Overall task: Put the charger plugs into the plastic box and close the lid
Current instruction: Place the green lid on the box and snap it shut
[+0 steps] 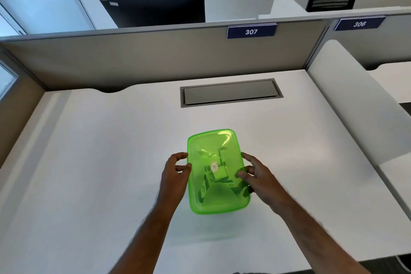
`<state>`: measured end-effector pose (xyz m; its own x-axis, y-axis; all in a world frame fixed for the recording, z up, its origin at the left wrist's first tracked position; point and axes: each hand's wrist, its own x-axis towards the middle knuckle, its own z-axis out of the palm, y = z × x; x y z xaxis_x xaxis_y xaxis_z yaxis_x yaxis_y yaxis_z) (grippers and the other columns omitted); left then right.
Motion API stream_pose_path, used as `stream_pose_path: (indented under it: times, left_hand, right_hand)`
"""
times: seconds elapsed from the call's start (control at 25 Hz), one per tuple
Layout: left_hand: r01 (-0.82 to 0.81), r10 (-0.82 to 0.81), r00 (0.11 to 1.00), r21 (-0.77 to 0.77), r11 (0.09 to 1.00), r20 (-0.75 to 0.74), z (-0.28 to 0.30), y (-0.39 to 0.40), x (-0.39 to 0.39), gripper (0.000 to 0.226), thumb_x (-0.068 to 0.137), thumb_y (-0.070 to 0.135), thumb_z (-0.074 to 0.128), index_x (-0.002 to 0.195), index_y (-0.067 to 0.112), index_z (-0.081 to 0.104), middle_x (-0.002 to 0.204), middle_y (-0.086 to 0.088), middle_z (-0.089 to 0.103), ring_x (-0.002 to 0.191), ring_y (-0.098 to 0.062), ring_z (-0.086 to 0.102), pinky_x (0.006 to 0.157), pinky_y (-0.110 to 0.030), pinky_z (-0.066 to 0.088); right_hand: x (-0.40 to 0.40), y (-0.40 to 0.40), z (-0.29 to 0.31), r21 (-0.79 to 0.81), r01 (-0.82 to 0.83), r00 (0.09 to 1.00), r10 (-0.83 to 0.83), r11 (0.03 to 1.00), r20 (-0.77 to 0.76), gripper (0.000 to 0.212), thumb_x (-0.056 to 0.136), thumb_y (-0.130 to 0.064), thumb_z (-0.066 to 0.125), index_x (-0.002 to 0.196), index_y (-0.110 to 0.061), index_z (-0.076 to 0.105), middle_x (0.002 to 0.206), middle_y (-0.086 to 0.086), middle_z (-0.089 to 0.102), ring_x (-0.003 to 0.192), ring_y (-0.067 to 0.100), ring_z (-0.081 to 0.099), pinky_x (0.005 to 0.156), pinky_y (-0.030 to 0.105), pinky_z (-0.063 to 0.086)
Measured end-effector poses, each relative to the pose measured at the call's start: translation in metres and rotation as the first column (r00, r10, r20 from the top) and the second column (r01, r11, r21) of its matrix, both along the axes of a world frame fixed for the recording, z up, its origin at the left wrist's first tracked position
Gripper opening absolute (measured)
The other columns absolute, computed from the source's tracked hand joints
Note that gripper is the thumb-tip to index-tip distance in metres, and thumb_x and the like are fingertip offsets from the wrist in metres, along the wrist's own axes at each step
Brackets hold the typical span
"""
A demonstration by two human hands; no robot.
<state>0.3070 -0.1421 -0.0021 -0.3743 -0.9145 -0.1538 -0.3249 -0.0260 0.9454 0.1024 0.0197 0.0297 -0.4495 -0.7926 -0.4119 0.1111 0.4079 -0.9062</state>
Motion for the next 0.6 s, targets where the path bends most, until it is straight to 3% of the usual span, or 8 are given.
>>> stream_pose_path:
  times: [0.24,0.36,0.48,0.6]
  left_hand:
    - [0.056,-0.057,0.998,0.026,0.998,0.029,-0.009,-0.022,-0.008,0.024,0.093,0.012,0.067,0.102,0.034,0.064,0.111,0.013,0.071,0.08,0.003,0.065,0.068,-0.012,0.048]
    - [0.046,-0.047,0.998,0.025,0.999,0.032,-0.012,-0.037,-0.022,0.023,0.094,0.013,0.067,0.115,0.023,0.065,0.117,0.007,0.068,0.079,0.002,0.063,0.067,-0.006,0.047]
    - [0.031,-0.034,0.998,0.047,0.998,0.046,-0.011,-0.053,-0.041,0.031,0.097,0.016,0.066,0.127,0.02,0.064,0.123,0.004,0.063,0.083,-0.005,0.062,0.068,-0.006,0.046]
    - [0.021,-0.023,0.996,0.03,0.999,0.082,-0.012,-0.065,-0.05,0.026,0.096,0.017,0.066,0.121,0.022,0.068,0.122,0.002,0.065,0.08,-0.004,0.061,0.066,-0.002,0.043]
  right_hand:
    - [-0.009,-0.002,-0.011,0.027,0.031,1.0,-0.031,0.999,0.003,0.048,0.1,-0.008,0.056,0.134,-0.041,0.054,0.081,-0.006,0.072,0.08,0.016,0.067,0.068,0.039,0.05]
    - [-0.012,-0.002,-0.016,0.025,0.056,0.998,-0.056,0.998,0.035,0.046,0.1,-0.006,0.054,0.133,-0.038,0.057,0.074,-0.005,0.068,0.076,0.016,0.064,0.073,0.041,0.049]
    - [-0.015,-0.004,-0.017,0.031,0.036,0.999,-0.036,0.999,0.018,0.045,0.1,-0.006,0.055,0.133,-0.036,0.056,0.069,-0.008,0.066,0.07,0.012,0.063,0.071,0.039,0.047]
    - [-0.016,-0.008,-0.016,0.039,0.02,1.0,-0.02,0.999,-0.004,0.044,0.1,-0.008,0.056,0.133,-0.038,0.055,0.071,-0.007,0.069,0.067,0.011,0.064,0.061,0.033,0.047]
